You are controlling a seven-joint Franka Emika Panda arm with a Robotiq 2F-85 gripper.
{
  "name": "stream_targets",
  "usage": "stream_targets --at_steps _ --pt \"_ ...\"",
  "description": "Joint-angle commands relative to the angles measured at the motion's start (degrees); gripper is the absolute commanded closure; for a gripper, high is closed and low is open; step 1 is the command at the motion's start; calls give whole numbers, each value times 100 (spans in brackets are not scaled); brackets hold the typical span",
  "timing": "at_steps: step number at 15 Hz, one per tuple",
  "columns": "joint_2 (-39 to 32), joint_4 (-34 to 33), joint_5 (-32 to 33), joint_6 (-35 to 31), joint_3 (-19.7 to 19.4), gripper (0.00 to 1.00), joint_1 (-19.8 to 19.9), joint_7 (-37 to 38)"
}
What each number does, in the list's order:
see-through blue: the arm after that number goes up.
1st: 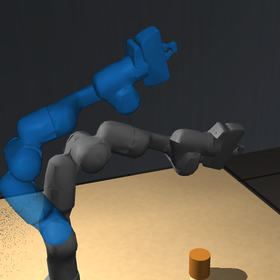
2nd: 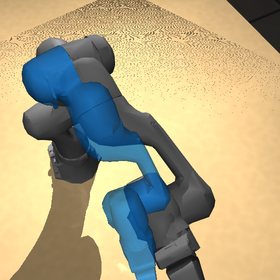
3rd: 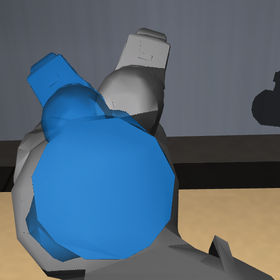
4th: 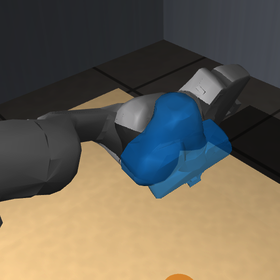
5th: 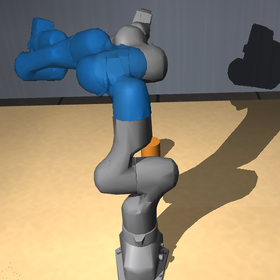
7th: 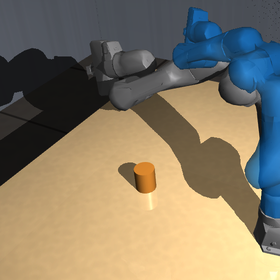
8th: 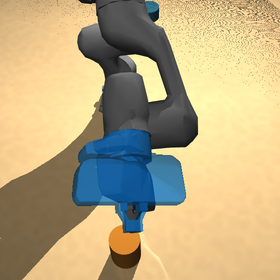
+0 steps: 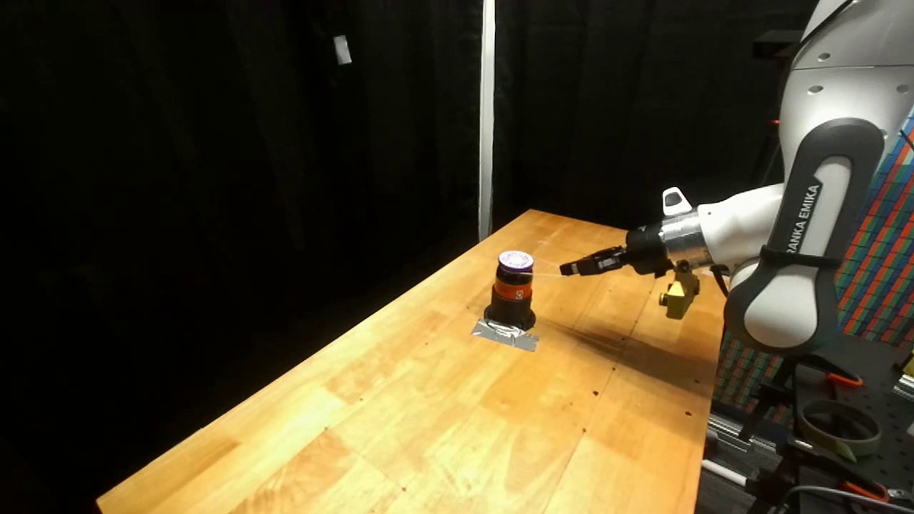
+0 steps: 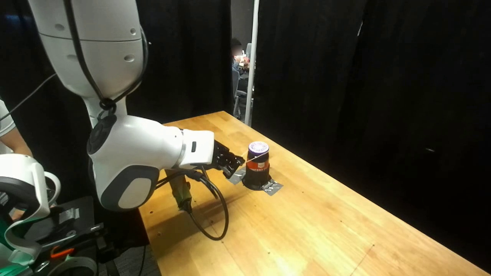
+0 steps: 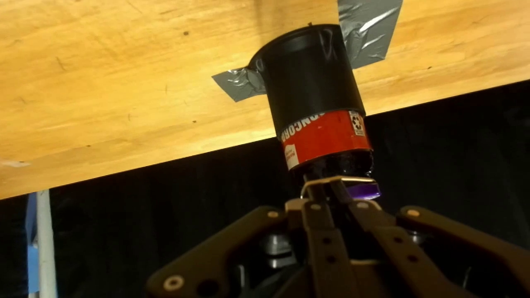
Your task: Put the rubber band around the base of the cup
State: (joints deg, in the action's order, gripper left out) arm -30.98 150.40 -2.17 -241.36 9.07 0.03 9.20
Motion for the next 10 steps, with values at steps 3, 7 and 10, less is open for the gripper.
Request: stream_targets --at_steps 3,7,10 --pt "1 -316 75 -191 27 89 -44 537" --pt "-43 -500 90 -215 40 90 -41 710" --pt "-113 -263 185 -121 39 65 -33 760"
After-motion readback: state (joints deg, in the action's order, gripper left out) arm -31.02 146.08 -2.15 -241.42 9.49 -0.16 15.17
